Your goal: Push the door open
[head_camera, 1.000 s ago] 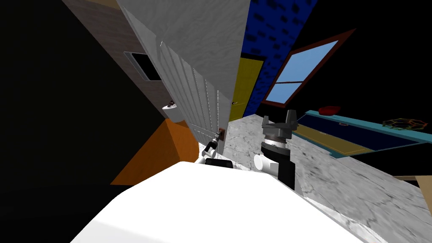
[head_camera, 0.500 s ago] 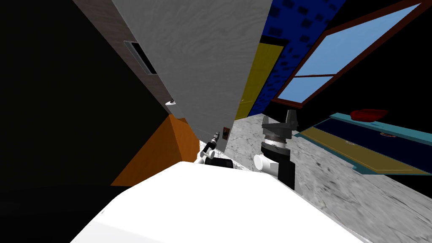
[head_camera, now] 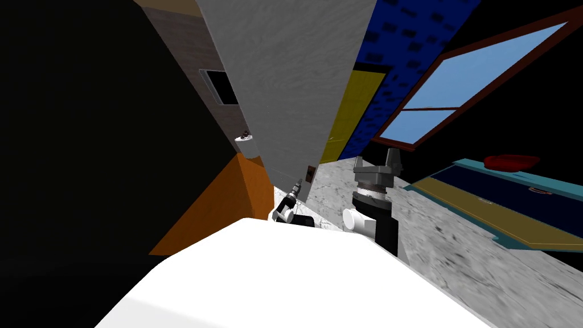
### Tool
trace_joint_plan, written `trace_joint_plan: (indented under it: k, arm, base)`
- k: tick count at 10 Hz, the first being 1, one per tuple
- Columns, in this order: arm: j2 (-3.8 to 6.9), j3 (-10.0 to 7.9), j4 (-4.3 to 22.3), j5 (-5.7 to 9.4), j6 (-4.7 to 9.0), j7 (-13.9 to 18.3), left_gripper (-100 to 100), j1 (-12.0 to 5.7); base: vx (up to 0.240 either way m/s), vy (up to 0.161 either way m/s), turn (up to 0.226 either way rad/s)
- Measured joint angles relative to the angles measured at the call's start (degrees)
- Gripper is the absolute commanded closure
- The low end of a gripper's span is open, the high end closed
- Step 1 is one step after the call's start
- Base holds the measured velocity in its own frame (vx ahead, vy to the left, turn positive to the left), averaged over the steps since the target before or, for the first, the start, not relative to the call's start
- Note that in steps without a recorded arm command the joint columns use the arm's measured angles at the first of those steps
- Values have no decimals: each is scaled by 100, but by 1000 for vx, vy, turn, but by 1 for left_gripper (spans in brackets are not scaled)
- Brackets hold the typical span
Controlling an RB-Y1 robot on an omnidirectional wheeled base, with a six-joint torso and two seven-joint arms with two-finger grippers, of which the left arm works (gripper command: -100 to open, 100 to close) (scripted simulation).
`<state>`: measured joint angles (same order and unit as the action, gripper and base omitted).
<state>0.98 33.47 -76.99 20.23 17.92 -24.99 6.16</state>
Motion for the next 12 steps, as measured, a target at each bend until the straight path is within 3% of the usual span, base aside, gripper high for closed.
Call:
trace_joint_plan:
  k: [2, 3, 6, 8, 10, 12]
  arm:
    - [-220, 214, -176, 3, -22, -122, -100, 213]
    - [-231, 227, -177, 4, -14, -129, -100, 220]
    - [-3, 170, -140, -11, -36, -121, -100, 153]
    - [38, 118, -97, -16, -60, -99, -100, 74]
    - [-38, 69, -85, -24, -85, -82, -100, 18]
    - [-234, 29, -26, -30, -79, -58, -100, -51]
  base:
    - [-83, 24, 65]
    - [61, -30, -24]
    - [196, -118, -9]
    - [205, -113, -13]
    - [164, -110, -15]
    - [106, -74, -1]
